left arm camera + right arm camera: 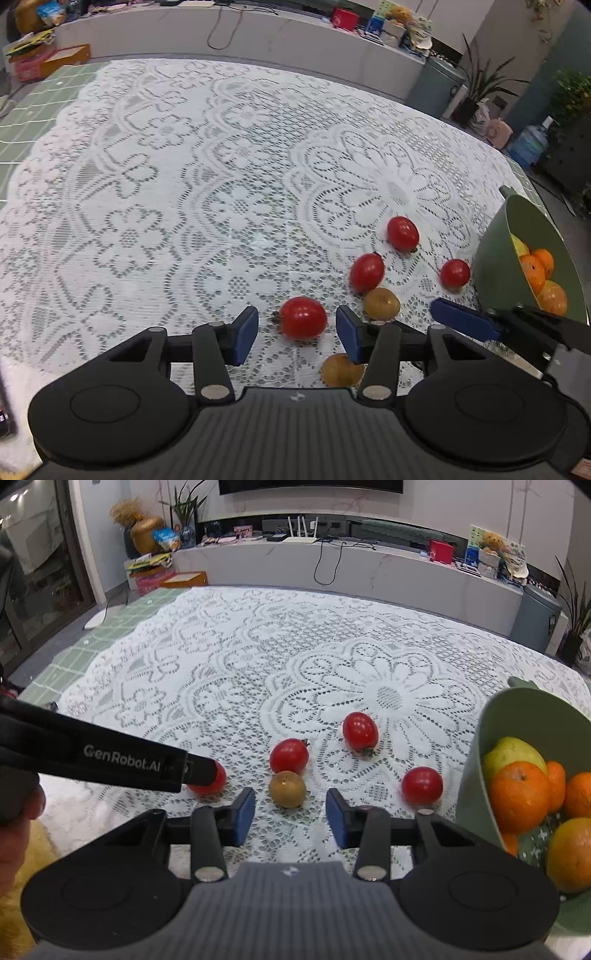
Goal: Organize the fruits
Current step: 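Move the left tool onto a red tomato while the right tool approaches a brown kiwi, then grasp the red tomato with the left tool while the right tool grasps the kiwi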
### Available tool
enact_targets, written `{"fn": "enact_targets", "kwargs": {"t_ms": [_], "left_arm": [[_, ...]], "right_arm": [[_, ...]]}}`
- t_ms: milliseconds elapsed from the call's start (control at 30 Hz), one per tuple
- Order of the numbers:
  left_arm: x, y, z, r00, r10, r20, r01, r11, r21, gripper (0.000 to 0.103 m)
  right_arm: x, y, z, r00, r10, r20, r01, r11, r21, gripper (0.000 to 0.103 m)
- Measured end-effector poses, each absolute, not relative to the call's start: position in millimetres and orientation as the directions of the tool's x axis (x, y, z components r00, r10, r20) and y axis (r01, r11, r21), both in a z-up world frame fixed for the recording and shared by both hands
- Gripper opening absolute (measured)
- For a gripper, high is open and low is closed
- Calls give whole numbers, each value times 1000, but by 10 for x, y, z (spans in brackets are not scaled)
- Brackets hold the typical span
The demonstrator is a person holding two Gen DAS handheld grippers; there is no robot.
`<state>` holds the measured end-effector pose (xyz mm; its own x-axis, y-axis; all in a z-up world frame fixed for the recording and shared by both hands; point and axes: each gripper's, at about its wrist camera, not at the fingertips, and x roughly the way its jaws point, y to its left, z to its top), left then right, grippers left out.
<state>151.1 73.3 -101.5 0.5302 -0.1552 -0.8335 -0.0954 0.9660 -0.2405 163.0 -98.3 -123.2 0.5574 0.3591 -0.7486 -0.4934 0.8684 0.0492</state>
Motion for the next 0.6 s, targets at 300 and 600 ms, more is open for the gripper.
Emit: {"fn": "enact_targets", "kwargs": {"t_ms": [300,600], "left_arm": [[1613,746,-1140,500,-181,-847,-98,960,-263,46],[1641,716,-1168,494,-193,-848,-75,962,-263,43]], "right_arm": [[1768,-885,-1344,543,362,-757,-521,853,34,36],[1832,-798,-1429,520,361,-774,-530,847,39,27]]}}
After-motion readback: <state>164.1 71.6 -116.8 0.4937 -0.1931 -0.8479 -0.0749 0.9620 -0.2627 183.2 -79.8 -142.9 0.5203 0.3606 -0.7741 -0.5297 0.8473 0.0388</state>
